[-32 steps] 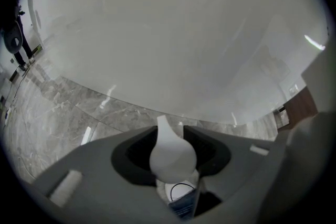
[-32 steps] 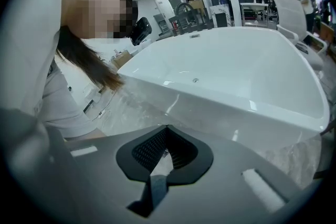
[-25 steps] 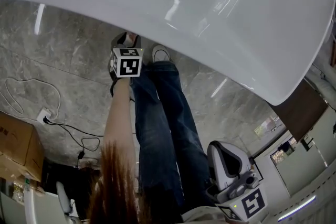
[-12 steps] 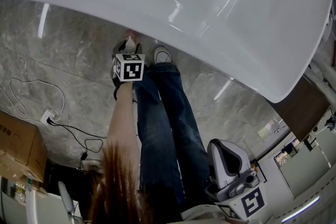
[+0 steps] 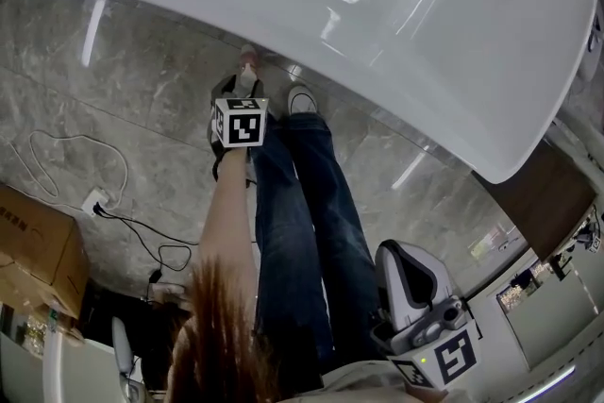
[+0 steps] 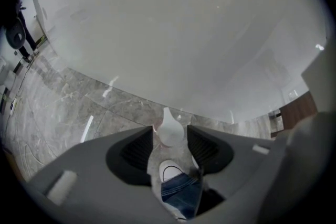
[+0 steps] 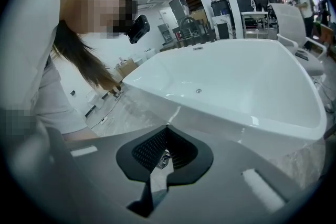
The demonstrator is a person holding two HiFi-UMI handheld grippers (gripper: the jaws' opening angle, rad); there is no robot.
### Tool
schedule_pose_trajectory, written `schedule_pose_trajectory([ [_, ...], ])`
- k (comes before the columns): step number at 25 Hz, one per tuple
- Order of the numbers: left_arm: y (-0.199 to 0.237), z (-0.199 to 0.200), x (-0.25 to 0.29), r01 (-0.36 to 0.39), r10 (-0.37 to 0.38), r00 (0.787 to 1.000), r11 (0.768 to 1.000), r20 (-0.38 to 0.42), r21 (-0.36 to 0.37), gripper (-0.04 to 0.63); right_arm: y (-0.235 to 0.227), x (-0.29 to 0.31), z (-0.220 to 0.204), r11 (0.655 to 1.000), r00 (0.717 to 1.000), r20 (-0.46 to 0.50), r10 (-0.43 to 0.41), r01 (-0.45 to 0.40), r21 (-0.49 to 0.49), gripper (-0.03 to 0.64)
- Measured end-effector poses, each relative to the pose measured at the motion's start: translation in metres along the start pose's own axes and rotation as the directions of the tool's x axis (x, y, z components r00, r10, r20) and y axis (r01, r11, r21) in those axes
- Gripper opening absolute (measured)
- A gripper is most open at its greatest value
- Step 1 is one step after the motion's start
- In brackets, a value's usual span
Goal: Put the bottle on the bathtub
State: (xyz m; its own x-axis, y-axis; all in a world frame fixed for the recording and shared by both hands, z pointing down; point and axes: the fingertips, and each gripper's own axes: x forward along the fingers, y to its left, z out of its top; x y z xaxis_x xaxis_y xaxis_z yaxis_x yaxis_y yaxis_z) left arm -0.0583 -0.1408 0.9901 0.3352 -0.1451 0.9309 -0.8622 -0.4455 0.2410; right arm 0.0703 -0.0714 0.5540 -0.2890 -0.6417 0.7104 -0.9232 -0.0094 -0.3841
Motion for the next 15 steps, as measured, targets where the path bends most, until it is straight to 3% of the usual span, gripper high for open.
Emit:
schedule_pose_trajectory([
  [7,-0.001,0.015,-0.038,0.005,-0.002,1.0,0.995,0.031,-0.1,0.233,0.011,-0.01,0.015,0.999,0.999,0.029,0.041,-0.041,-0.008,-0.002],
  [11,0.001,0.02,-0.059,-0.022,0.029,0.998,0.993,0.057,-0.116,0.167,0.017,-0.013,0.024,0.997,0.997,0.039,0.073,-0.072,-0.018,-0.002],
  [15,0.003,0.023,-0.068,-0.035,0.046,0.996,0.99,0.078,-0.134,0.149,0.02,-0.016,0.029,0.995,0.995,0.043,0.092,-0.091,-0.03,-0.002],
])
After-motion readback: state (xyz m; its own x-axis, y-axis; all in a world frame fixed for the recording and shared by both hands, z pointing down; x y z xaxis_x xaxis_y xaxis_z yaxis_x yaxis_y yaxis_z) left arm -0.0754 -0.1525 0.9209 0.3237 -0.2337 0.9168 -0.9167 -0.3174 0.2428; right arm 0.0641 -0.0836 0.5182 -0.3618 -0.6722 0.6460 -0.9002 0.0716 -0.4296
